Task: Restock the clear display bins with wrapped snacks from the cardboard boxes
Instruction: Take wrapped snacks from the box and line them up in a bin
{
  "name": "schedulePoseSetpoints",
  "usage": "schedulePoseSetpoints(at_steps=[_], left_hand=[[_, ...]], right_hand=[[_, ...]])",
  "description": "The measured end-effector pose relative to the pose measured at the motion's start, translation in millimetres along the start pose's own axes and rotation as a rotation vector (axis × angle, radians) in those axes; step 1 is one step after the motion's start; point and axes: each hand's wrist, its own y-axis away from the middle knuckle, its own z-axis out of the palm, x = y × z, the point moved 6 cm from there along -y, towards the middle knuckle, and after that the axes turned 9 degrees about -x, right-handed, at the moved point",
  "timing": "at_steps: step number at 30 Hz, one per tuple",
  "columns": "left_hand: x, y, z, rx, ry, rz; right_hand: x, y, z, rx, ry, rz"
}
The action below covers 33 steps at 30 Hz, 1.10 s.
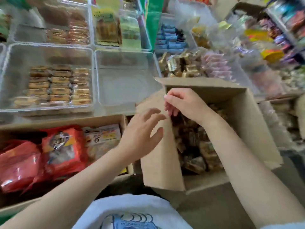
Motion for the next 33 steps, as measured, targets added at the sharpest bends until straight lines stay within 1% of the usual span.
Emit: schedulePoseSetpoints(at_steps=[2, 3, 5, 7, 10, 12, 16, 19, 20, 21, 23, 25, 26, 27, 28, 30, 33], left_hand=[[37.0, -15.2, 23.5, -0.019, -0.005, 0.059], [49.8, -21.9, 35.2, -0.036, -0.015, 0.056], [62.4, -32.6, 60.5, -0.073, -0.067, 0.016], [67.5, -39.4, 81.1, -0.097, -0.194, -0.017], [67.5, -45.3, 89.8, -0.07, -0.331, -0.045], [65.8, -47.2, 85.4, -0.048, -0.359, -0.054], [65.1, -48.4, 80.4, -0.031, -0.376, -0.067], [67.4, -48.9, 80.1, -0.012, -0.374, -0.057], [66.6, -48.7, 78.9, 0.001, -0.369, -0.056], [65.6, -48.0, 77.8, 0.014, -0.361, -0.054], [63.7, -45.8, 76.5, 0.034, -0.339, -0.048], [62.7, -44.6, 76.4, 0.041, -0.309, -0.056], [62.5, -44.3, 75.5, 0.048, -0.283, -0.072], [62.1, -44.3, 73.9, 0.059, -0.24, -0.094], [61.9, -44.0, 71.4, 0.076, -0.186, -0.11], [61.0, -42.1, 63.7, 0.129, -0.031, -0.136], [52.1, -34.4, 50.0, 0.176, 0.378, -0.236]], right_hand=[[48.6, 20.3, -18.7, -0.012, 0.024, 0.088], [71.6, 27.9, -22.9, -0.061, 0.063, 0.145], [113.6, 38.2, -20.5, -0.235, 0.201, 0.249], [155.0, 42.3, -5.3, -0.452, 0.327, 0.351], [206.1, 46.0, 27.1, -0.732, 0.503, 0.485], [224.1, 50.2, 45.6, -0.848, 0.652, 0.49], [240.8, 63.6, 77.9, -0.984, 0.897, 0.451], [241.1, 65.4, 83.8, -1.013, 0.945, 0.38], [240.2, 62.7, 78.6, -0.993, 0.886, 0.38], [238.3, 59.7, 69.6, -0.952, 0.777, 0.393], [234.1, 52.1, 45.2, -0.802, 0.444, 0.447], [224.4, 48.5, 23.7, -0.637, -0.083, 0.463], [215.1, 47.8, 14.2, -0.563, -0.364, 0.425], [203.2, 47.7, 3.4, -0.503, -0.567, 0.365], [190.3, 49.0, -6.5, -0.464, -0.684, 0.295], [161.6, 52.5, -23.1, -0.419, -0.769, 0.158], [127.2, 53.3, -37.5, -0.329, -0.828, 0.044]])
